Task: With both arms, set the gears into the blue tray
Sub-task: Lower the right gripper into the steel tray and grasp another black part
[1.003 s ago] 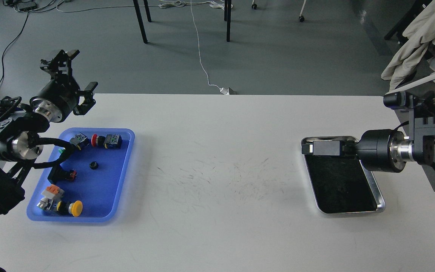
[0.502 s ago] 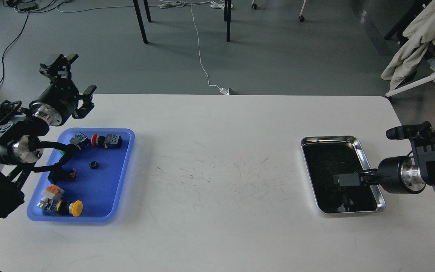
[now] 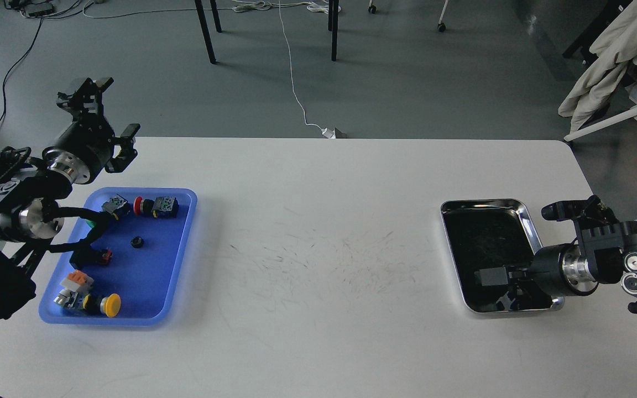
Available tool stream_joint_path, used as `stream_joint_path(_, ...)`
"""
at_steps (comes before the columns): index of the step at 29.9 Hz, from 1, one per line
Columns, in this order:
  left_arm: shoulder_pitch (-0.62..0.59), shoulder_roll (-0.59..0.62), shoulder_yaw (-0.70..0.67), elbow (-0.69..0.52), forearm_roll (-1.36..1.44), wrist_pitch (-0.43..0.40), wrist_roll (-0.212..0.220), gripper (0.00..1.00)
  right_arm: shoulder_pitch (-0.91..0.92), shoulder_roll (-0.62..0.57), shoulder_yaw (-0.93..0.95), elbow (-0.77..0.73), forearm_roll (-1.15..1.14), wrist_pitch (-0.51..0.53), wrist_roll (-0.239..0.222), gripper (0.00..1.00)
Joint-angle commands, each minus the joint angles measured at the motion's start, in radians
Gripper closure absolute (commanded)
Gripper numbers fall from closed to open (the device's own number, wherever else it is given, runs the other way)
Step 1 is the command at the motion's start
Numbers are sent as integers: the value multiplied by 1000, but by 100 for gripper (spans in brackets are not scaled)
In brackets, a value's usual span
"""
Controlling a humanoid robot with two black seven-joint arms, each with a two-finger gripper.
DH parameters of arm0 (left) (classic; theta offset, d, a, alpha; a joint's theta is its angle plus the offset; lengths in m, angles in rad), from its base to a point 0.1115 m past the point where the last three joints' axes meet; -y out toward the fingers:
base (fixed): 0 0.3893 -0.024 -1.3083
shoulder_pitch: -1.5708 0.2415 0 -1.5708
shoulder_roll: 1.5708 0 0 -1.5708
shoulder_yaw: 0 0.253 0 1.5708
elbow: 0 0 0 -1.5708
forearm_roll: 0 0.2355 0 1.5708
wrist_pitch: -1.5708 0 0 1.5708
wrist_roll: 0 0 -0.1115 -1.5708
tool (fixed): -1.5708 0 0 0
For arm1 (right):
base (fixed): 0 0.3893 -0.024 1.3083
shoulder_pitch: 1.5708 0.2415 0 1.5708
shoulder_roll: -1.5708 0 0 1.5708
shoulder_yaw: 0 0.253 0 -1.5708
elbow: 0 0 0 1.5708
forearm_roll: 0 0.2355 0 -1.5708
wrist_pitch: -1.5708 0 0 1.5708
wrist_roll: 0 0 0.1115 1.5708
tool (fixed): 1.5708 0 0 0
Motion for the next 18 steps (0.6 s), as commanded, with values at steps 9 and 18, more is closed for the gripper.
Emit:
stream_joint_path(9, -1, -7, 0, -3, 22, 3, -2, 2, -7, 8, -8, -18, -2, 0, 5, 40)
stream_joint_path(18, -1, -8, 0, -5, 22, 5, -2, 2, -5, 16, -8, -38, -2, 0, 11, 65)
